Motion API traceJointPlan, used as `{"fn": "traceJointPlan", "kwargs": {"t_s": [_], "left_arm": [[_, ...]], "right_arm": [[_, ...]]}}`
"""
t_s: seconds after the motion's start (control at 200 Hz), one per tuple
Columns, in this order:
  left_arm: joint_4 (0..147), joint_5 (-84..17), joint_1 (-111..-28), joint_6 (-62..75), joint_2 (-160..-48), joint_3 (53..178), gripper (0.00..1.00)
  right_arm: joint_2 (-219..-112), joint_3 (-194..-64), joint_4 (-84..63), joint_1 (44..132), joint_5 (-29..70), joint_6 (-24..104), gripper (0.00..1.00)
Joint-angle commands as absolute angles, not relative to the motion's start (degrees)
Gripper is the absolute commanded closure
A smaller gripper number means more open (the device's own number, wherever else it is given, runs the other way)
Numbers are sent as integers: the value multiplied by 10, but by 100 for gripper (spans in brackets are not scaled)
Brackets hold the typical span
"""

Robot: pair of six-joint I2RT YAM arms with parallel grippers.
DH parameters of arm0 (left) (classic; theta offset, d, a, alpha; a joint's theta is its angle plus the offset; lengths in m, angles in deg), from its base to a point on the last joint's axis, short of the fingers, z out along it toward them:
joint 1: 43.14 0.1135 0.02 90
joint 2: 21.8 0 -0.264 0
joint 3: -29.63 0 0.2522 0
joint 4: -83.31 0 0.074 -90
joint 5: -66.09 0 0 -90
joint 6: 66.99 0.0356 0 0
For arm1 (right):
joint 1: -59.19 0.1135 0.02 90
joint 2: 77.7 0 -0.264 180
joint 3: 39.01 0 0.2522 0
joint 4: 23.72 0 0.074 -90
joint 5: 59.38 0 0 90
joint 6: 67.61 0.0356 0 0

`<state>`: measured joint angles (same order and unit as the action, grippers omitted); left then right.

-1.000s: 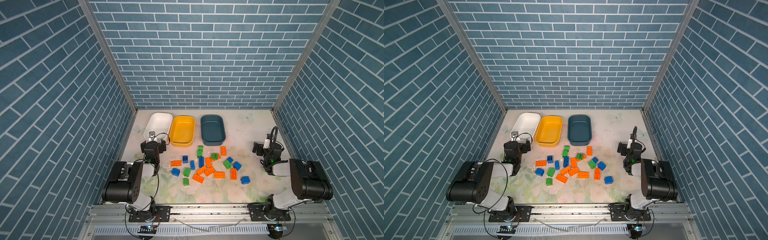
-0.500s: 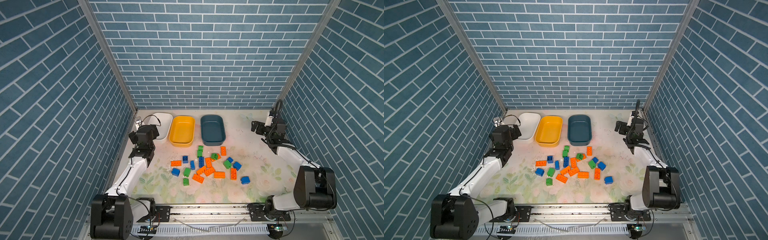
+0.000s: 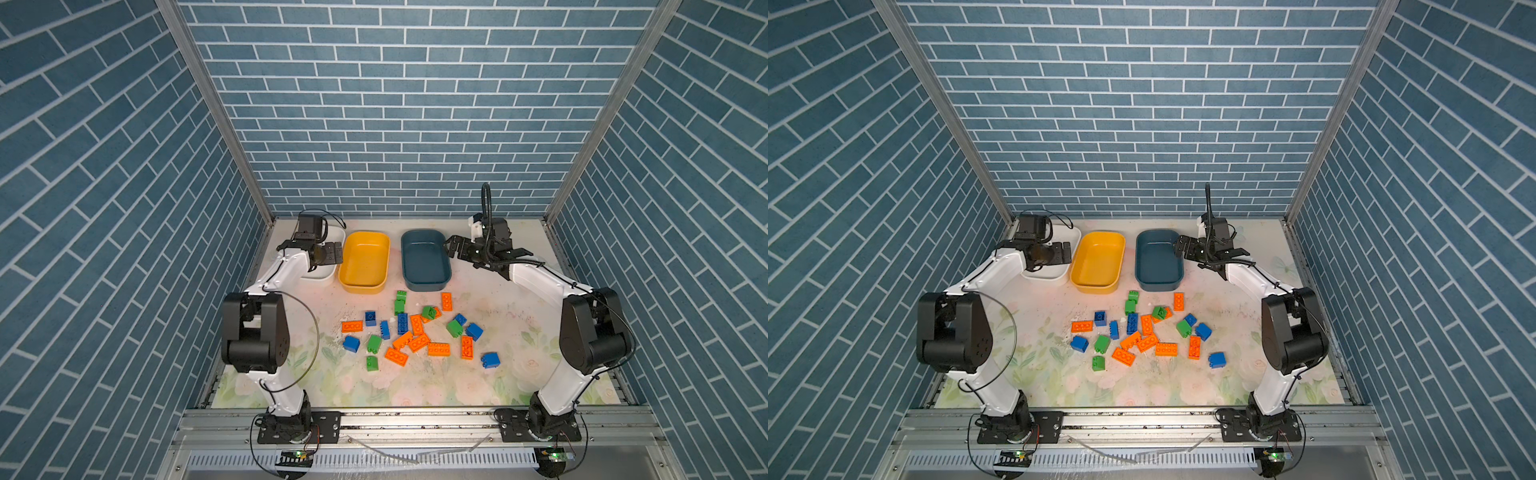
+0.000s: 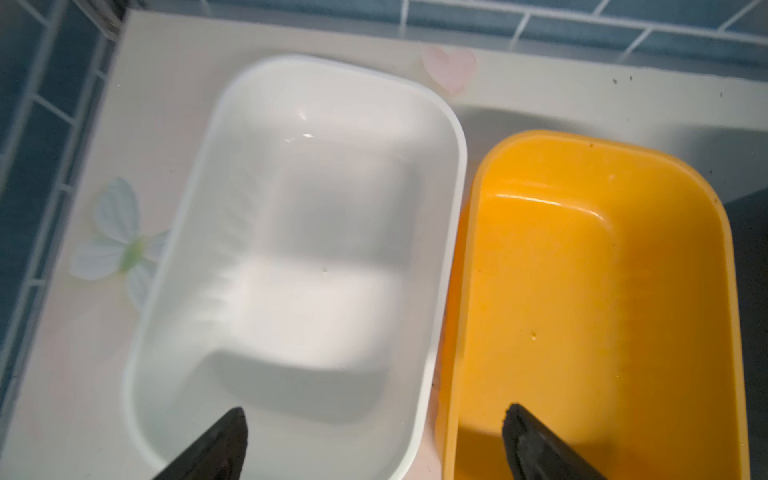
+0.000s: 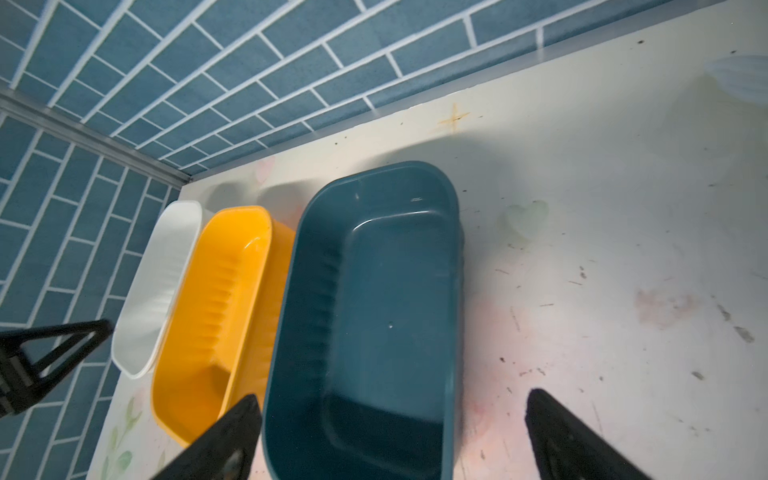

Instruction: Sort the legos into containers by color

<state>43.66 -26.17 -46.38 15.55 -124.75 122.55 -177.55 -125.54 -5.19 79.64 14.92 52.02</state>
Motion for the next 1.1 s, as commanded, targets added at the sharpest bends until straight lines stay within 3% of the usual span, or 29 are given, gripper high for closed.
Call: {"fn": "traceJointPlan", "kwargs": {"t_s": [0.0,0.175,0.56,0.79,1.095], "left_arm": [[379,-317,-464,192,-1288,1269,7],[366,-325,-475,208,-1345,1307,20],[339,-307,-529,235,-1400,1345,64],[339,-268,-577,212,-1404,1358,76],[315,-213,-650,151,-1442,1400,79]], "right_arm": [[-1768,-1281,-3,803,146,517,1],[-1744,-1265,15,805,166,509,1],[-1732,-1247,14,805,186,503,1],[-1738,-1248,7,805,186,501,1],[-1754,-1242,-1,805,164,496,1]]}}
